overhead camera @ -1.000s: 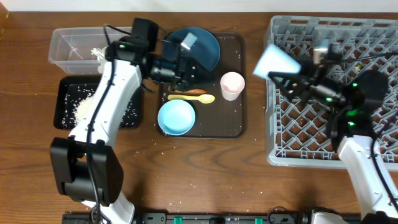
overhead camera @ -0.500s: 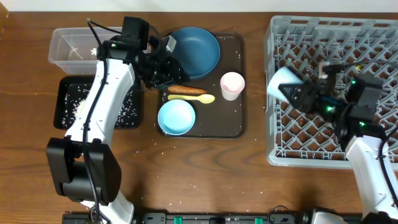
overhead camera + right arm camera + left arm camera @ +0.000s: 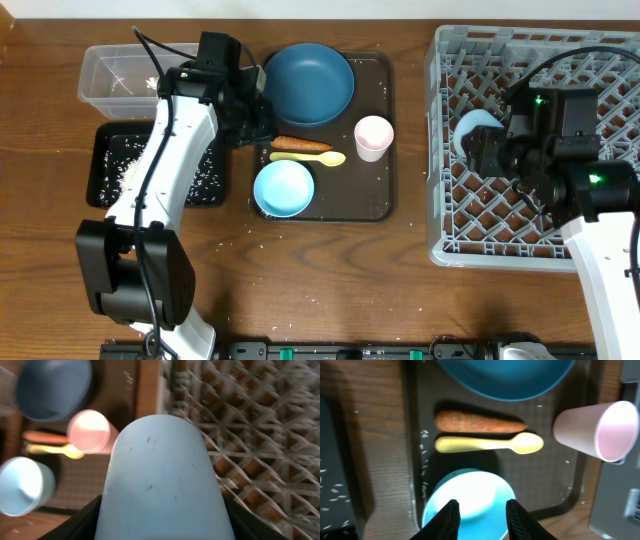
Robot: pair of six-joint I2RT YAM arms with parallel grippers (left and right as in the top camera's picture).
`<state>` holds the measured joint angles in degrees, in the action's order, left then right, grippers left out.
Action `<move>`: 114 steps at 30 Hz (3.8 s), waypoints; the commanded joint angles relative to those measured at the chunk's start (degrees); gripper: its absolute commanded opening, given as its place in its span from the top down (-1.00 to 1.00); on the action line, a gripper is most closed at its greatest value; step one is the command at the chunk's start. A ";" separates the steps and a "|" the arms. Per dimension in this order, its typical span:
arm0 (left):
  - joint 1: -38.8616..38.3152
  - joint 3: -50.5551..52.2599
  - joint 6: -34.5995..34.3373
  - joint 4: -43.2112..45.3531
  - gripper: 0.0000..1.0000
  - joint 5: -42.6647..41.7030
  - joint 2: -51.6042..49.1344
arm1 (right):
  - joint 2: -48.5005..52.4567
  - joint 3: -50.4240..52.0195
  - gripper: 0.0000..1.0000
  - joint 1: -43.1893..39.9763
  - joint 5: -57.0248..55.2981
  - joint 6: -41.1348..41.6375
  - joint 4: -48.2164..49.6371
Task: Sort waste into correct bins and load items into the dishwasher rack
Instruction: 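Place the light-blue cup upside down in the dish rack with the right gripper, then grasp the pink cup with the left gripper and lift it, then hand the pink cup from the left gripper to the right gripper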
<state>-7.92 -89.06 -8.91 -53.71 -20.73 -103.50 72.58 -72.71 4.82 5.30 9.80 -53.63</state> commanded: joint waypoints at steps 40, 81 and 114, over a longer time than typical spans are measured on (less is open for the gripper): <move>-11.91 0.83 0.79 11.76 0.14 3.98 -0.42 | 20.65 -2.99 -0.95 -1.81 -0.35 0.37 -12.37; -6.14 0.22 -6.12 19.98 0.88 -34.62 2.71 | 7.80 -3.61 -0.99 -3.89 29.38 -9.03 4.94; -3.19 0.24 -6.64 19.02 0.86 -69.40 2.69 | 11.34 -3.61 -0.62 12.46 60.33 -19.30 34.32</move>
<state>-10.33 -88.68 -15.25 -34.57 -88.79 -100.75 82.61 -76.05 15.84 63.05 -8.62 -19.97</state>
